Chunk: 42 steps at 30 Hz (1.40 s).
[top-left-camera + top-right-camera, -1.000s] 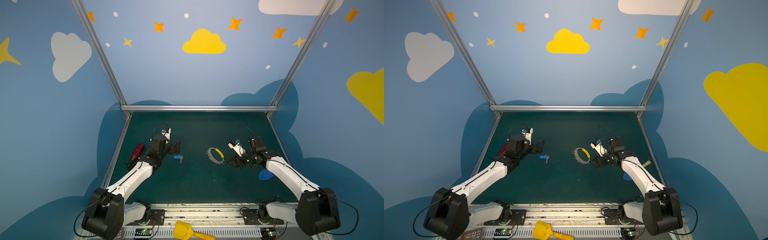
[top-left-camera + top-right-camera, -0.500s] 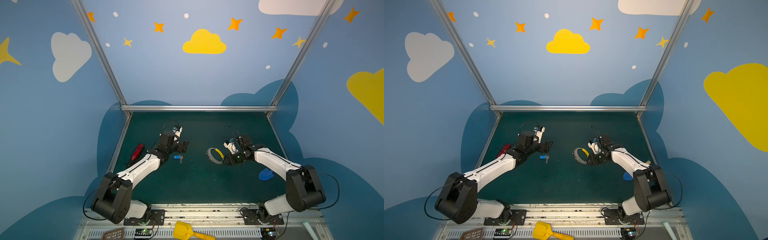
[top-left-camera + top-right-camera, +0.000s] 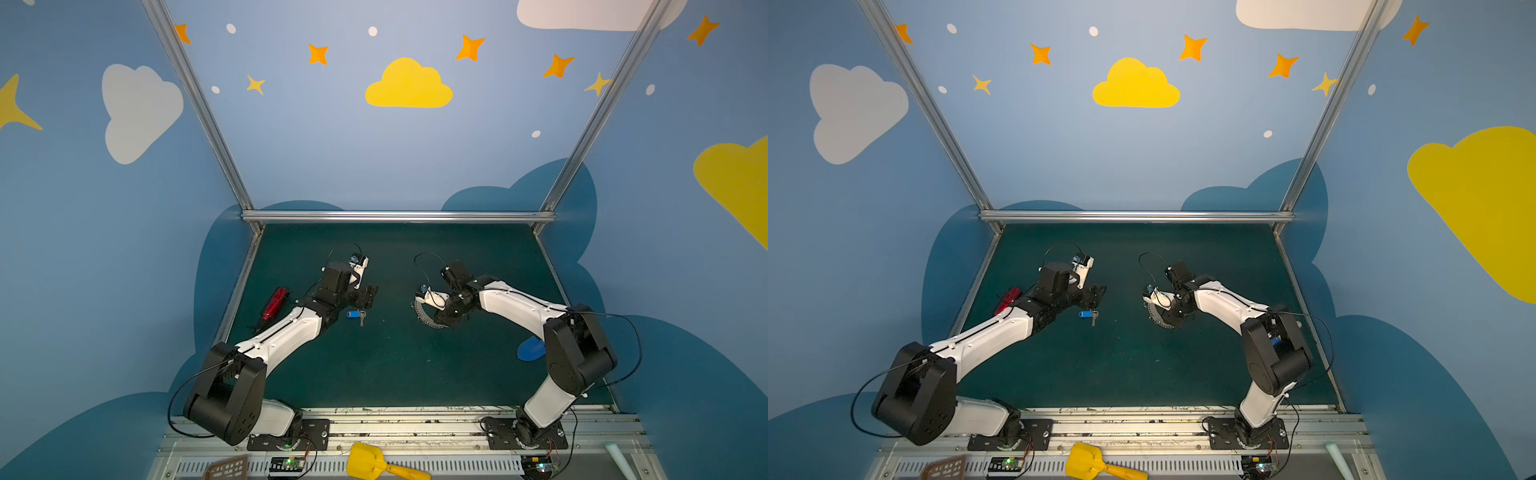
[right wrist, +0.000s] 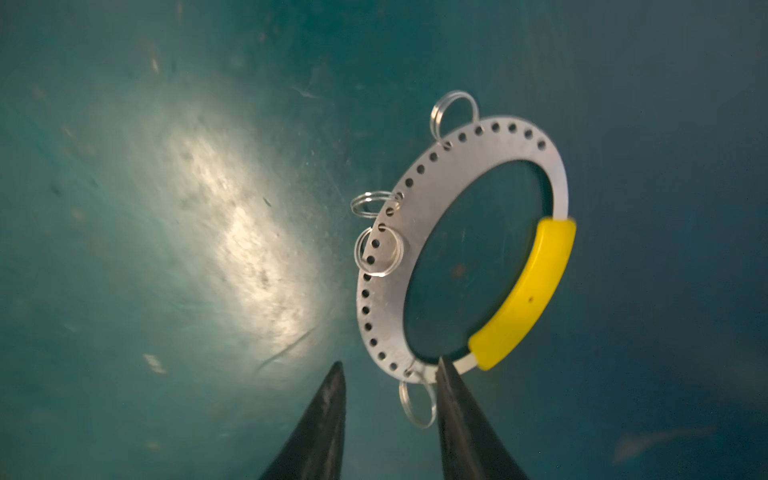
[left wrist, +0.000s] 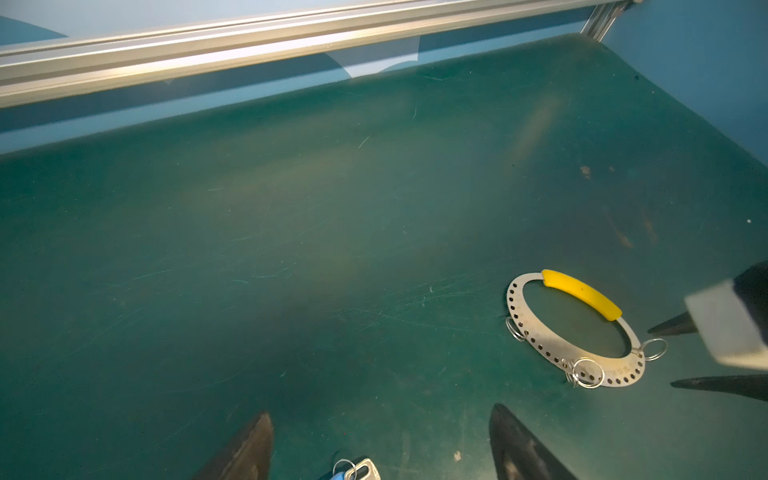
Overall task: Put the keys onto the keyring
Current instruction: 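Reach the right gripper to the silver keyring disc while the left arm advances, then grasp the disc rim near the split rings with the right gripper and lift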
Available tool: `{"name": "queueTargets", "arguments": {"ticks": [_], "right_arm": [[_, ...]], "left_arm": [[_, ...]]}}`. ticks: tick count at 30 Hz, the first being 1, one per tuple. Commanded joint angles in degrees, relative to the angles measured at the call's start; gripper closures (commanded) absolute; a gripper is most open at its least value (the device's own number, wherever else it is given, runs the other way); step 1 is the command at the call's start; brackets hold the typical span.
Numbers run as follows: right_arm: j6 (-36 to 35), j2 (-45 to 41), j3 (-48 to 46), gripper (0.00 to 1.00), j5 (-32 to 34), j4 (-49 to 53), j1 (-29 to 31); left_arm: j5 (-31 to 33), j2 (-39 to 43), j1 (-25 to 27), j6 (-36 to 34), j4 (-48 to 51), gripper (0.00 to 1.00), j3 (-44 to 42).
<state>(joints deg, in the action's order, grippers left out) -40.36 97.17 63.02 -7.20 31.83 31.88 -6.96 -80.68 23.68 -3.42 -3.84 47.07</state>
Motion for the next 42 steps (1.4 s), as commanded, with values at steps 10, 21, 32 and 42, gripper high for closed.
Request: {"name": "queueTargets", "arguments": {"ticks": [10, 21, 32, 42], "right_arm": [[-27.5, 1.5, -9.2, 0.6, -0.4, -22.6, -0.1], [-32.1, 3.5, -8.1, 0.6, -4.5, -23.2, -0.3], [-35.1, 4.2, -7.7, 0.69, -6.3, -21.8, -0.2], [-40.1, 4.8, -7.2, 0.74, -8.1, -20.2, -0.2]], "left_arm": [[2.8, 0.4, 0.0, -2.6, 1.1, 0.18, 0.8], [4.0, -0.9, 0.1, -3.5, 2.0, 0.18, 1.4], [3.3, -2.1, 0.1, -4.2, 2.8, 0.18, 2.2], [3.3, -1.9, 0.1, -4.0, 2.8, 0.18, 1.6]]}}
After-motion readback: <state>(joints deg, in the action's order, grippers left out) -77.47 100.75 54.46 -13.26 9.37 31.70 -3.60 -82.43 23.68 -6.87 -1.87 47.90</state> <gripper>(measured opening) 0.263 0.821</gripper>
